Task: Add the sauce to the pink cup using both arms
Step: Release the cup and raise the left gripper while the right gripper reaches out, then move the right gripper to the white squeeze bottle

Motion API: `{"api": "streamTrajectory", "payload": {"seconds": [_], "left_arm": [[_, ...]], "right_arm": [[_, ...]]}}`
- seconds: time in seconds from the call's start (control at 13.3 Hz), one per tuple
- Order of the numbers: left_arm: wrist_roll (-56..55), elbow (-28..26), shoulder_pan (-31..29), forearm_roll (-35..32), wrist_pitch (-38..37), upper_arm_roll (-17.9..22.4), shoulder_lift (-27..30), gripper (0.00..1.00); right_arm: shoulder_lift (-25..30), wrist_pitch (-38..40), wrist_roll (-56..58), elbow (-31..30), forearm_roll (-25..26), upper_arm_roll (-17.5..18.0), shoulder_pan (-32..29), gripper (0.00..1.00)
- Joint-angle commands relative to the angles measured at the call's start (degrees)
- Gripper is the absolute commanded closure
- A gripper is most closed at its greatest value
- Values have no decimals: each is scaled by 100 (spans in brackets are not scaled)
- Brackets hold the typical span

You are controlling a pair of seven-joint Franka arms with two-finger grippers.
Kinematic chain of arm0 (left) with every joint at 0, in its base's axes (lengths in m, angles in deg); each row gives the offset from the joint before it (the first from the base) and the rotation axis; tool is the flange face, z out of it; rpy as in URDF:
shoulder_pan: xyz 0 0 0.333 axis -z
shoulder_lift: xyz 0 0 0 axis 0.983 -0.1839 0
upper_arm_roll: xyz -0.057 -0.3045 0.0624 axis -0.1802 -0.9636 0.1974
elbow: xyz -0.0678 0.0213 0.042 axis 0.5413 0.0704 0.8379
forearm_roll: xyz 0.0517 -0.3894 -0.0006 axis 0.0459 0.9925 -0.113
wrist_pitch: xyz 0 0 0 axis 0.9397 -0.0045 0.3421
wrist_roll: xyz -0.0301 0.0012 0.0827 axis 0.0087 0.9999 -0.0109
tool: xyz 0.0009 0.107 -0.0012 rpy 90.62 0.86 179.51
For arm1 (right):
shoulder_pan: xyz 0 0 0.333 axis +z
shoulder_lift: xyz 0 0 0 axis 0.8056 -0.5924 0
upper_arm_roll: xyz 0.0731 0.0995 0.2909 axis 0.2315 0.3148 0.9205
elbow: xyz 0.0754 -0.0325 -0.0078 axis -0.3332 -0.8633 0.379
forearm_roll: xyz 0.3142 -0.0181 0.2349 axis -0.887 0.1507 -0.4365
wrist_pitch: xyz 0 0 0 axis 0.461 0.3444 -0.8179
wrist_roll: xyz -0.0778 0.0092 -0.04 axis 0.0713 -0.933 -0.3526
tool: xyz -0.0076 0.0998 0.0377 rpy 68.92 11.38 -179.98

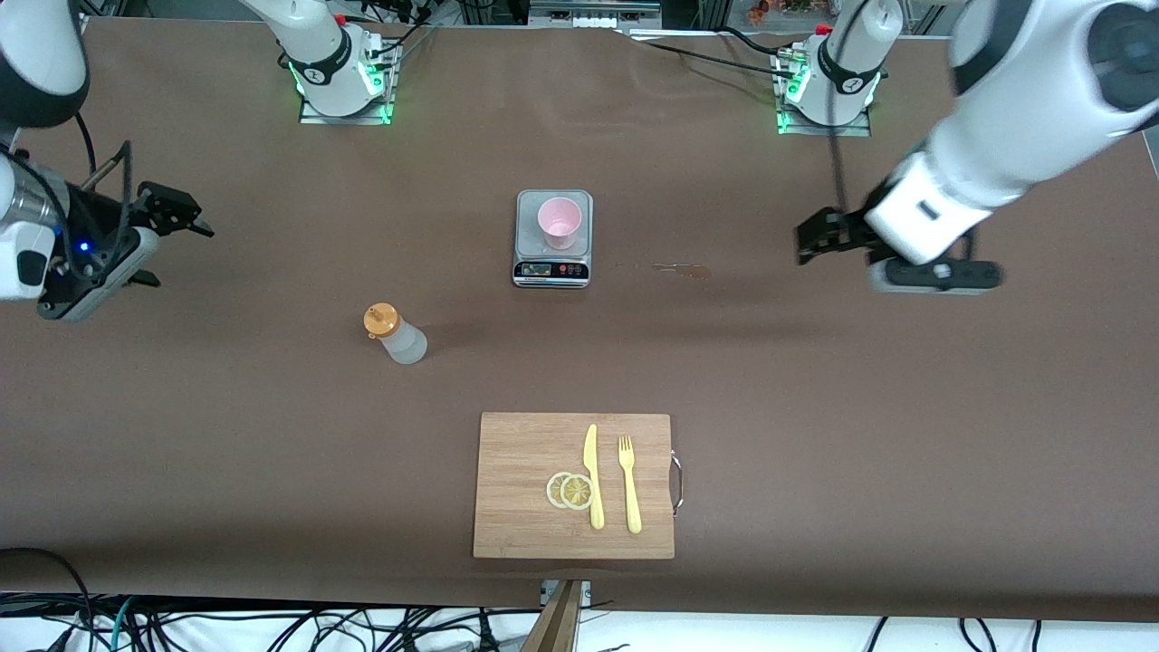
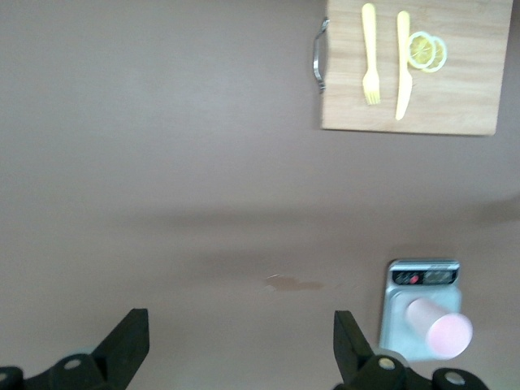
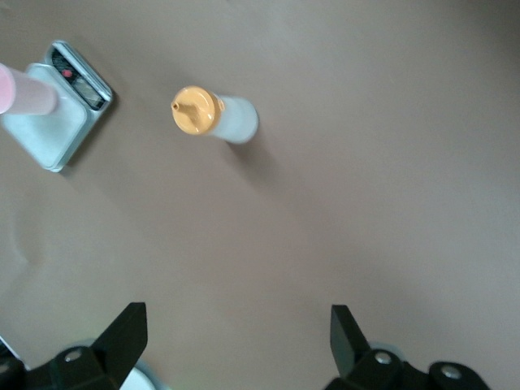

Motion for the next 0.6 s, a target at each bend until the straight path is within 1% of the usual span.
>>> {"api": "streamTrajectory", "payload": {"seconds": [0.0, 0.15, 0.23, 0.38, 0.45, 0.53], "left_arm": [[1088, -73, -611, -357, -435, -103, 289, 0], [1564, -82, -894, -726, -698, -121, 394, 0], [1644, -82, -1008, -876, -857, -138, 412, 0], [1645, -90, -1166, -904, -1034, -156, 447, 0], [1671, -91, -1219, -973, -1077, -208, 447, 0], [1776, -91, -1307, -1096, -1095, -313, 447, 0]], "right_arm": [[-204, -889, 1660, -674, -894, 18, -321, 0], [-617, -1137, 2726, -886, -1851, 18, -567, 0], [-784, -1146, 3357, -974, -2221, 18, -629, 0], [-1004, -1112, 4798, -1255, -2977, 10, -708, 0], [-1275, -1024, 5449, -1265, -3189, 10, -778, 0], [-1530, -893, 6099, -1265, -3548, 10, -814, 0]]}}
